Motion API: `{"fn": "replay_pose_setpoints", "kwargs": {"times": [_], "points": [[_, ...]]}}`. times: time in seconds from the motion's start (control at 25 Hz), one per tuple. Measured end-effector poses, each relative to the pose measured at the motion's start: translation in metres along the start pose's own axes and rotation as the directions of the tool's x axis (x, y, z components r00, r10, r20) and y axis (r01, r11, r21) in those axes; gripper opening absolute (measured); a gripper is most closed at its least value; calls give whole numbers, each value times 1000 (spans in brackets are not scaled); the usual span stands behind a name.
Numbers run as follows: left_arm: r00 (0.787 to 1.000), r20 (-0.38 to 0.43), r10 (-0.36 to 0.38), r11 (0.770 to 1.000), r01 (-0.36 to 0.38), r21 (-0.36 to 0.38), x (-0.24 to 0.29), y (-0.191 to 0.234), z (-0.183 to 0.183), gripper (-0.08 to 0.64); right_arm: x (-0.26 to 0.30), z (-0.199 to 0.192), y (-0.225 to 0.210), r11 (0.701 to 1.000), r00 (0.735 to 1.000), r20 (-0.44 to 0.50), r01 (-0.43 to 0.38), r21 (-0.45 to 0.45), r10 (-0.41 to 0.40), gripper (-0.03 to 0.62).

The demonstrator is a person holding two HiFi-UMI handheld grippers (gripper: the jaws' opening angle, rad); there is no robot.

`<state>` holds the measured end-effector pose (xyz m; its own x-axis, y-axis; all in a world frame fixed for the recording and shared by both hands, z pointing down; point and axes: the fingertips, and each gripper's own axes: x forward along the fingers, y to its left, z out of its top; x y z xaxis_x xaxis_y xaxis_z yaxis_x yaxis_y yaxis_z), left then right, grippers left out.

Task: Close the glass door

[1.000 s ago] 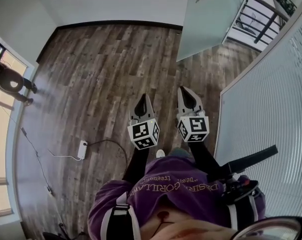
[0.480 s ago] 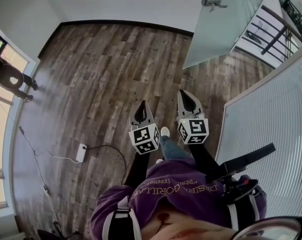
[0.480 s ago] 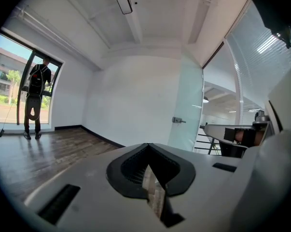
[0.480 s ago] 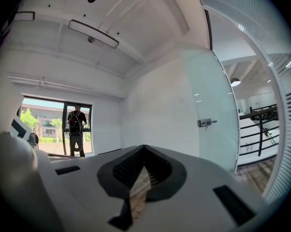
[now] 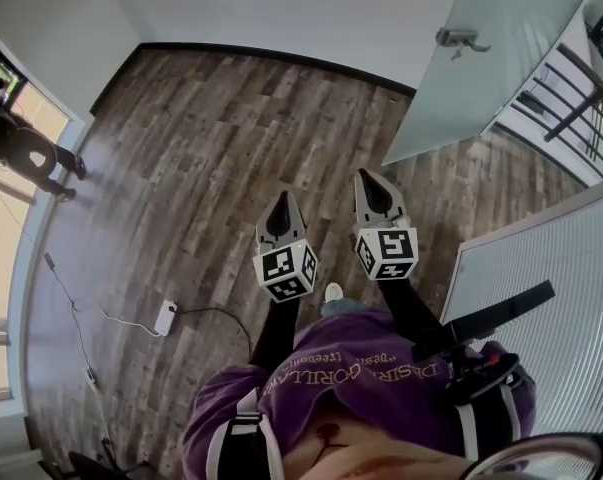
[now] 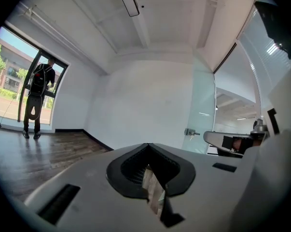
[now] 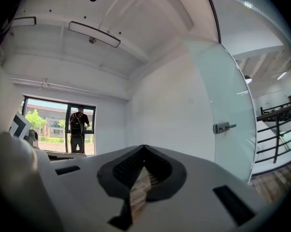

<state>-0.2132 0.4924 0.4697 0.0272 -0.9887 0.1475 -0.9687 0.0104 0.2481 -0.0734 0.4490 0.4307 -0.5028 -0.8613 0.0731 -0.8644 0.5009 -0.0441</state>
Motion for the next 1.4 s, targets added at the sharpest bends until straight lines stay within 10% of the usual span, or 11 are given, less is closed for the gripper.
{"fn": "replay_pose_setpoints", "kwargs": {"times": [1.4], "points": [[998, -52, -41, 999, 43, 31, 283, 189, 64, 0, 335, -3, 29, 999, 998, -48, 41, -33, -42, -3]]}}
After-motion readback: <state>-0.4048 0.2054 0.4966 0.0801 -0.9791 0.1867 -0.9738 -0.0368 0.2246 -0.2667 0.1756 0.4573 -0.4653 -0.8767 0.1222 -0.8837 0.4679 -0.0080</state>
